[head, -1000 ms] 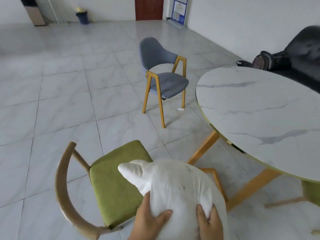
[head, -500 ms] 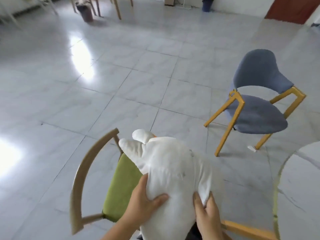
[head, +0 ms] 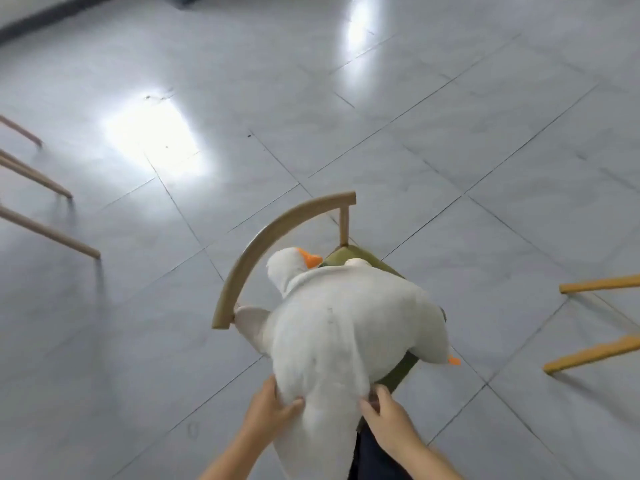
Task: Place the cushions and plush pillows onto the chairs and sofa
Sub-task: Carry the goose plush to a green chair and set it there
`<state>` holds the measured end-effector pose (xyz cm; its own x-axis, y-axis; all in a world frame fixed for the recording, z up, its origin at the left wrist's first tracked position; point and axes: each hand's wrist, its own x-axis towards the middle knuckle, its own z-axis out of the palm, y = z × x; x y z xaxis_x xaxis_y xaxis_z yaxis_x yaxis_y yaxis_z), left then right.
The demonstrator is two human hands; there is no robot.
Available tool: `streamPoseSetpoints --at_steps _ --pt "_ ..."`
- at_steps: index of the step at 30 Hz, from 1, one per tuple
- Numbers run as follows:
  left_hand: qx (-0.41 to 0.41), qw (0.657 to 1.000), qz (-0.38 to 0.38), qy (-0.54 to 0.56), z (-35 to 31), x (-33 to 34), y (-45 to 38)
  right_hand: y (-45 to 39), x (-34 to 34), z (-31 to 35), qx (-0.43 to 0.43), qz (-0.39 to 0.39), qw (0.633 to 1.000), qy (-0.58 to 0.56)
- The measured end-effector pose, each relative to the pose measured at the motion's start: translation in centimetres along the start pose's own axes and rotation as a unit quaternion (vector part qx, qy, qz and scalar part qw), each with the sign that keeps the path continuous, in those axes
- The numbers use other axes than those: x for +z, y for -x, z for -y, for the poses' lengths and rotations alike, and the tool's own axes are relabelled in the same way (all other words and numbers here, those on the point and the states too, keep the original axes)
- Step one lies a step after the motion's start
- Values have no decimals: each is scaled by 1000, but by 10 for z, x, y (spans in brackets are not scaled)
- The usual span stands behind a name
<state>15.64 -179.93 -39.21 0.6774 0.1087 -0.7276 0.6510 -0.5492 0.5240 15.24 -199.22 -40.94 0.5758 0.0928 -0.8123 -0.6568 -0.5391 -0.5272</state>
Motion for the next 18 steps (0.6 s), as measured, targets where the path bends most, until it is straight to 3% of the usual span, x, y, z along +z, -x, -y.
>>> streamPoseSetpoints --at_steps 3,6,9,13,15,18 --pt "-54 997 44 -21 33 -2 -22 -25 -4 2 -23 -29 997 63" --pt "-86 992 82 -40 56 -2 -43 -44 -17 14 -82 -117 985 96" --pt "-106 994 26 25 70 -1 -62 -67 -26 34 -139 -186 957 174" --pt "-90 990 -58 88 73 -1 -86 -122 -28 71 -161 -199 934 251" --pt "-108 985 -67 115 75 0 -105 -157 -26 85 -128 -187 928 296" --pt "-143 972 -56 178 80 3 -132 -202 -20 90 4 -129 930 343"
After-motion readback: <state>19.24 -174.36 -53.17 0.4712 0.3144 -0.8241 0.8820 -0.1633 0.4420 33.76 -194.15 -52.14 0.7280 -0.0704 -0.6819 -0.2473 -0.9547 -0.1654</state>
